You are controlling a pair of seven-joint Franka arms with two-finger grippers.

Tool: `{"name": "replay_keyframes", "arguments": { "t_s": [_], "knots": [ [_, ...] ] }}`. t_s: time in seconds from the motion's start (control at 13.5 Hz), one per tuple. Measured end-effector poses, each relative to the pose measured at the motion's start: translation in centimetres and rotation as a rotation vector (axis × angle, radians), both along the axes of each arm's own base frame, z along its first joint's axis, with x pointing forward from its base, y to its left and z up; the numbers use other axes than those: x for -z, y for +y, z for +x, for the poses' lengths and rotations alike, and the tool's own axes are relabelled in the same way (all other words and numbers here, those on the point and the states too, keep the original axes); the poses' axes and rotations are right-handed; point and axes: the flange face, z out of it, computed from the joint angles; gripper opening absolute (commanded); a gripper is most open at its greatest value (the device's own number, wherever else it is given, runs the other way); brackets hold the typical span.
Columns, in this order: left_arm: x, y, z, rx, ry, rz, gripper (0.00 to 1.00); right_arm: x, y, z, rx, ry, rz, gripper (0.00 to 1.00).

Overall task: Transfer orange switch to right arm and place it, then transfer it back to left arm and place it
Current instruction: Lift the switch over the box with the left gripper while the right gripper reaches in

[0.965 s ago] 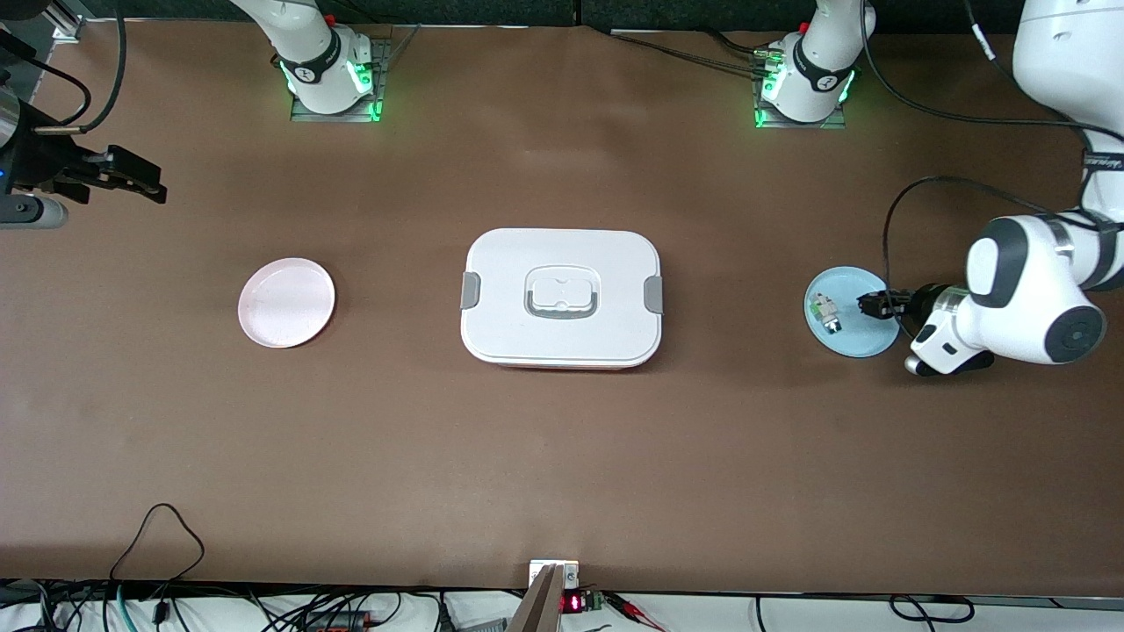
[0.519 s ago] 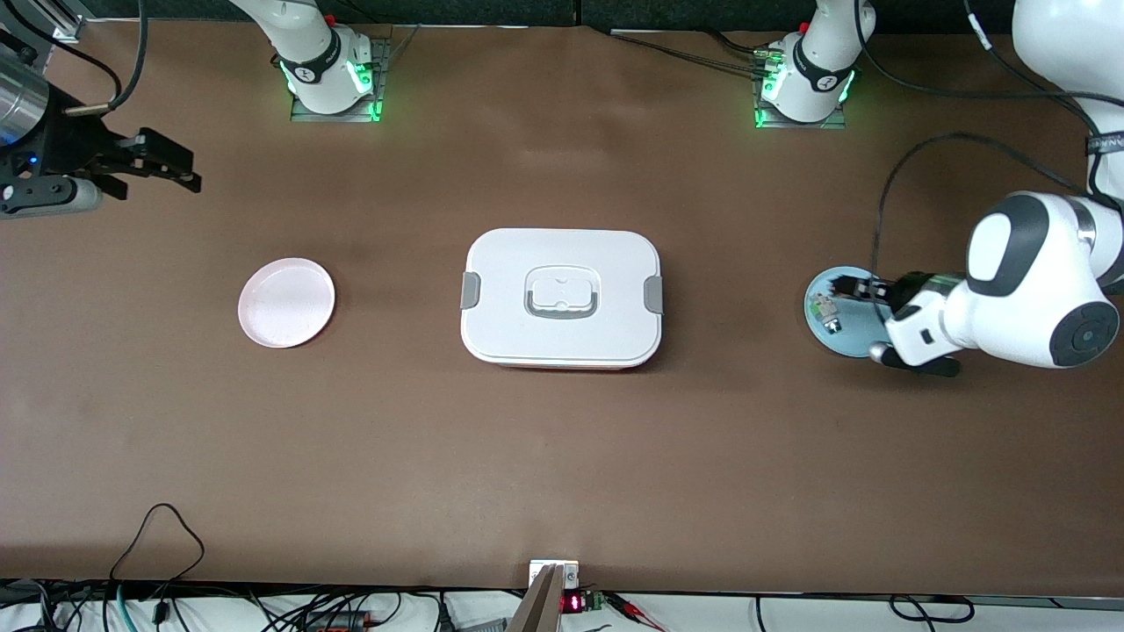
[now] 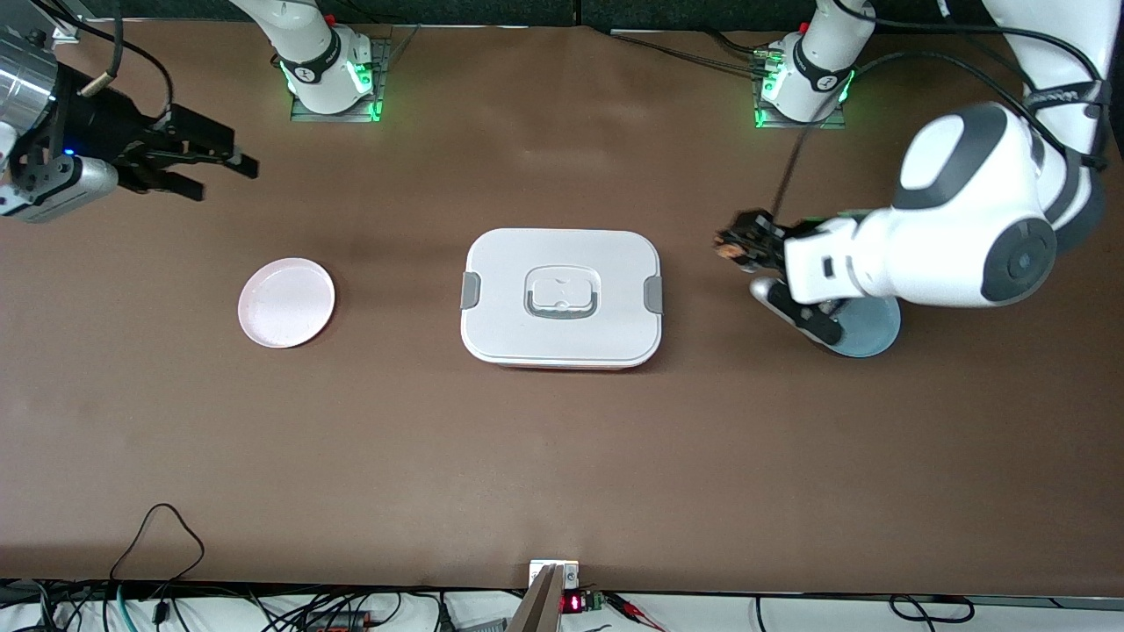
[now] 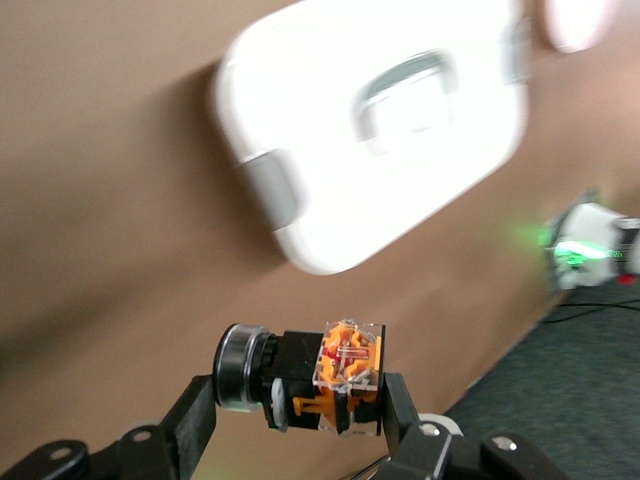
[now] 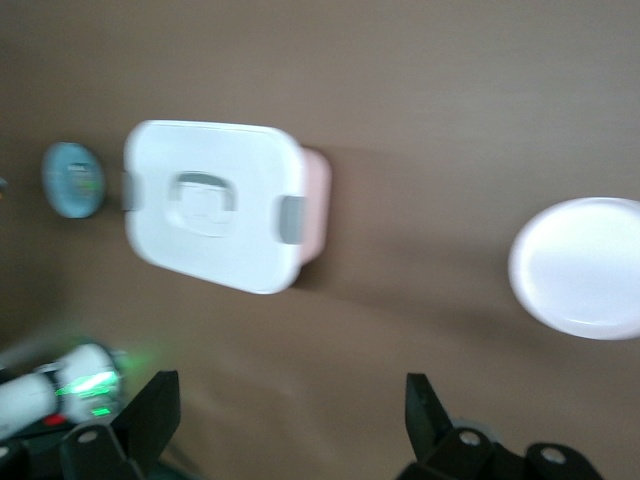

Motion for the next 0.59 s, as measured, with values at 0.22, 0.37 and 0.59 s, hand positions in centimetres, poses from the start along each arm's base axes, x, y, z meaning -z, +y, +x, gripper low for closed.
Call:
{"name": "replay_keyframes", "arguments": {
  "t_s": [0.22, 0.37, 0.59],
  "knots": [
    [-3.4, -5.6, -1.0, 0.003, -0.084, -0.162, 0.0, 0.7, 1.5, 0.9, 0.009, 0.034, 0.161, 1.0],
    [-5.6, -8.7, -1.4, -0.032, -0.142, -0.28, 0.0, 1.3, 2.8, 1.7, 0.016, 0.053, 0.25, 1.0],
    [-7.7, -11.2, -1.6, -0.082, -0.218, -0.378, 0.0, 2.9, 4.8, 2.6, 0.029, 0.111, 0.337, 1.0]
  ]
}}
